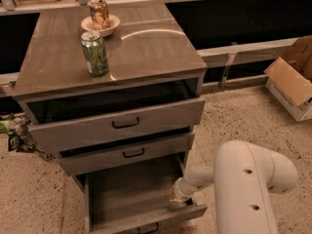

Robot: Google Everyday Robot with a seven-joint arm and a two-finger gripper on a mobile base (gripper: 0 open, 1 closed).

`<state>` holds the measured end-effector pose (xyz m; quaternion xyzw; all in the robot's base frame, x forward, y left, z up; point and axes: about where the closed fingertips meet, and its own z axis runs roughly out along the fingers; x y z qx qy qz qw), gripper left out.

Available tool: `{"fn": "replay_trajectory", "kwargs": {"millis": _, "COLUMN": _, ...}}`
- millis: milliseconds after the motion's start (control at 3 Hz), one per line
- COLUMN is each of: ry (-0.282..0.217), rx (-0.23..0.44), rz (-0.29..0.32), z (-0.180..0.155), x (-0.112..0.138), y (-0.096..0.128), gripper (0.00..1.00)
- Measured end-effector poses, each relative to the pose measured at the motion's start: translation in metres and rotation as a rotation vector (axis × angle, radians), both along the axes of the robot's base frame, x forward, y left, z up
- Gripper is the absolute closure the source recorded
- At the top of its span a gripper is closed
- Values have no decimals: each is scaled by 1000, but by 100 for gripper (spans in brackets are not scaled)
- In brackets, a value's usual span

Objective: Open bottom drawer

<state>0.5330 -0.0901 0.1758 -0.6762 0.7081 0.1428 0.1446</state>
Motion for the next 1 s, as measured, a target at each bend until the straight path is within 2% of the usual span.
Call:
{"fn": "replay_trajectory", "kwargs": {"millis": 667, "ry": -147, "rx": 66, "rz": -67, "z": 60, "x": 3, "y": -41, "gripper": 100}}
{"fn": "replay_trajectory", "kwargs": {"millis": 1000, "ry": -241, "rx": 79, "rz": -127, "z": 105, "x": -1, "y": -70, "gripper": 100}}
